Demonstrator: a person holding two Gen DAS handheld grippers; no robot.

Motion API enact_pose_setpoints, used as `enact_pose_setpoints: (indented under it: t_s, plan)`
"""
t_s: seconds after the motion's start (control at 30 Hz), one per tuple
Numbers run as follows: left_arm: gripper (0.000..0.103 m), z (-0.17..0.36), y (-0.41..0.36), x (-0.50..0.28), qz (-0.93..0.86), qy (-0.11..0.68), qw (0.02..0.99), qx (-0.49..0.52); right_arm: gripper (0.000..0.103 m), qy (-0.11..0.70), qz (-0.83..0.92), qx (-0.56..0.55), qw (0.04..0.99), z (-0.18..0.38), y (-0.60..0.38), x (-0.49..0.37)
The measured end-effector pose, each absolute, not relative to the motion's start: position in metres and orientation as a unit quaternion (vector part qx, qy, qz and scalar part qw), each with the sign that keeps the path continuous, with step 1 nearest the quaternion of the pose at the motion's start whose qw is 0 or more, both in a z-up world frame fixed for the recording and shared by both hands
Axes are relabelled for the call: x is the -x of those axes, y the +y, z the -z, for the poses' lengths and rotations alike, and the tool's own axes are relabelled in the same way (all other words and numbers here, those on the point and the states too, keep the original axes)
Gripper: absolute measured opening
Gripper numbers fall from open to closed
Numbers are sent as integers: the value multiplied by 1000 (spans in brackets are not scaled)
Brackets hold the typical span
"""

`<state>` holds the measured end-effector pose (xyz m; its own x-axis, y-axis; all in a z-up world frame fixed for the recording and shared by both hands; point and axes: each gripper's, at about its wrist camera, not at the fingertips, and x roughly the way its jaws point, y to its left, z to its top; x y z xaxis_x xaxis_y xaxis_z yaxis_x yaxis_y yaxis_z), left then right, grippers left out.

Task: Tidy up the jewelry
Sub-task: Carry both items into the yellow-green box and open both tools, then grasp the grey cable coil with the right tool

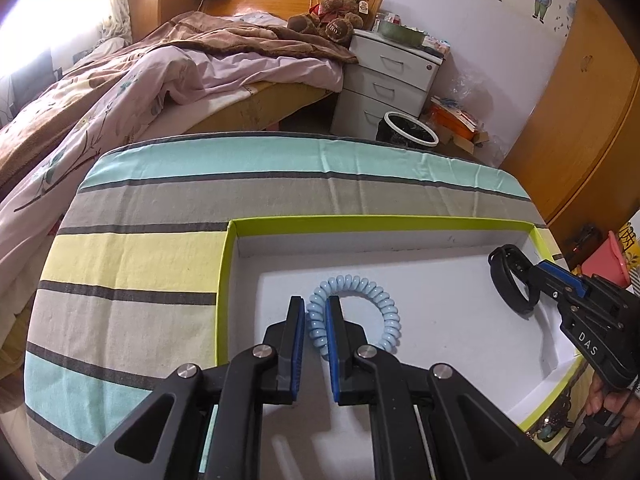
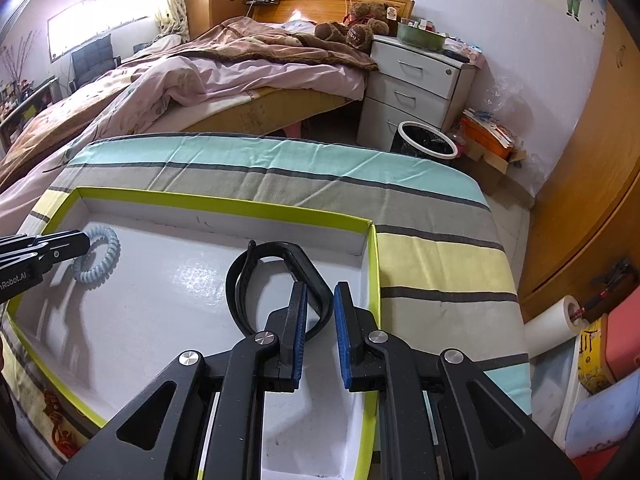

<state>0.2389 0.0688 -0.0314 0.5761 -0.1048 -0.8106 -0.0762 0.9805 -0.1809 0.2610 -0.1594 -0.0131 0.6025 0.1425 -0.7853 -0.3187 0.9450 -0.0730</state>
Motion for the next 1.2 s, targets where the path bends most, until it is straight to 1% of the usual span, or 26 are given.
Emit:
enact_pose_setpoints:
  t_s: [0.13, 0.17, 0.23, 0.3, 0.43, 0.6, 0.8, 0.93, 1.0, 1.07, 1.1, 1.2]
  plan:
    - [10, 31, 70, -239, 8, 459, 883, 102, 14, 424, -132, 103, 890, 14, -158, -260]
    - [12, 30, 70, -239, 6, 459, 883, 103, 14, 424, -132, 104, 890, 14, -158, -259]
    - [16, 29, 69, -237, 2, 458, 883, 101, 14, 423, -132, 102, 891, 13, -158, -259]
    - [26, 27, 71, -234, 4, 456, 884, 107, 15, 420, -135, 96, 892, 10, -160, -257]
    - [29, 15, 69, -221, 17, 444, 889, 110, 20, 405, -147, 85, 899, -2, -167, -248]
    - [39, -9, 62, -192, 35, 416, 902, 114, 21, 385, -159, 63, 907, -20, -182, -226]
    - [41, -27, 58, -147, 47, 393, 910, 124, 26, 374, -178, 28, 910, -35, -208, -187]
    - [46, -25, 57, -120, 51, 391, 909, 138, 27, 375, -190, 9, 907, -37, -225, -163]
    - [47, -22, 56, -107, 56, 393, 906, 146, 28, 380, -196, -3, 904, -34, -233, -154]
    - [47, -18, 56, -93, 57, 397, 903, 152, 35, 384, -190, -11, 904, -31, -241, -144]
    - [47, -16, 56, -86, 57, 397, 903, 156, 42, 386, -188, -14, 903, -29, -243, -140]
    - [47, -11, 54, -70, 59, 397, 903, 152, 43, 388, -193, -18, 901, -24, -247, -123]
